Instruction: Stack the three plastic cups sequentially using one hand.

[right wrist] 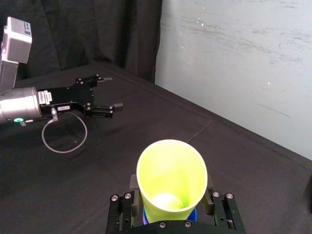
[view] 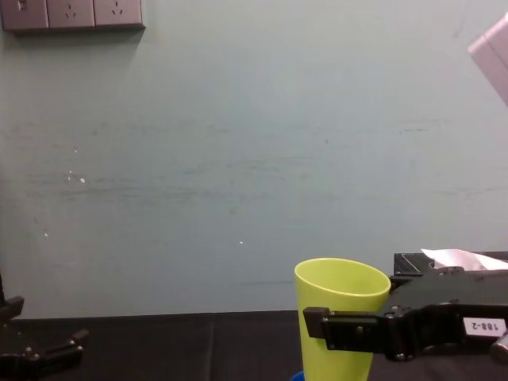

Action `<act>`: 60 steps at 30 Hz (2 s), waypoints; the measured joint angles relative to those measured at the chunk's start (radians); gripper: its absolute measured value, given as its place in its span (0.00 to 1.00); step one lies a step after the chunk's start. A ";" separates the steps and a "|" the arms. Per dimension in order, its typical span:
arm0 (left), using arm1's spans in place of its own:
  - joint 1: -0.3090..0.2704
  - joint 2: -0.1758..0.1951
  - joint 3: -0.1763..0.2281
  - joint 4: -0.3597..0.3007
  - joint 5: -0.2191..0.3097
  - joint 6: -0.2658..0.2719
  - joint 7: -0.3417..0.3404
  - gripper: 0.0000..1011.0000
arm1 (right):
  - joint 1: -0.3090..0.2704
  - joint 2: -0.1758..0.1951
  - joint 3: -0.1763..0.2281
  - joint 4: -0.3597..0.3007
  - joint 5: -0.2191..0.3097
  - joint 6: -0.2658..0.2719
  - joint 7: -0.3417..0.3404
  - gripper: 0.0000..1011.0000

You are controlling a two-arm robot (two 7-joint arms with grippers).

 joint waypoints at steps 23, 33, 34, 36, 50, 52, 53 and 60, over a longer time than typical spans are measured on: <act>0.000 0.000 0.000 0.000 0.000 0.000 0.000 1.00 | 0.000 -0.003 -0.002 0.026 -0.005 -0.007 0.000 0.73; 0.000 0.000 0.000 0.000 0.000 0.000 0.000 1.00 | 0.006 -0.012 -0.013 0.045 -0.013 -0.010 0.000 0.73; 0.000 0.000 0.000 0.000 0.000 0.000 0.000 1.00 | 0.007 -0.013 -0.015 0.048 -0.014 -0.011 0.000 0.73; 0.000 0.000 0.000 0.000 0.000 0.000 0.000 1.00 | 0.008 -0.015 -0.017 0.051 -0.016 -0.011 0.001 0.73; 0.000 0.000 0.000 0.000 0.000 0.000 0.000 1.00 | 0.007 -0.027 -0.022 0.074 -0.033 -0.026 -0.002 0.73; 0.000 0.000 0.000 0.000 0.000 0.000 0.000 1.00 | 0.007 -0.029 -0.022 0.078 -0.035 -0.029 -0.003 0.73; 0.000 0.000 0.000 0.000 0.000 0.000 0.000 1.00 | 0.007 -0.031 -0.023 0.083 -0.037 -0.032 -0.003 0.73; 0.000 0.000 0.000 0.000 0.000 0.000 0.000 1.00 | 0.007 -0.039 -0.024 0.095 -0.041 -0.043 -0.002 0.73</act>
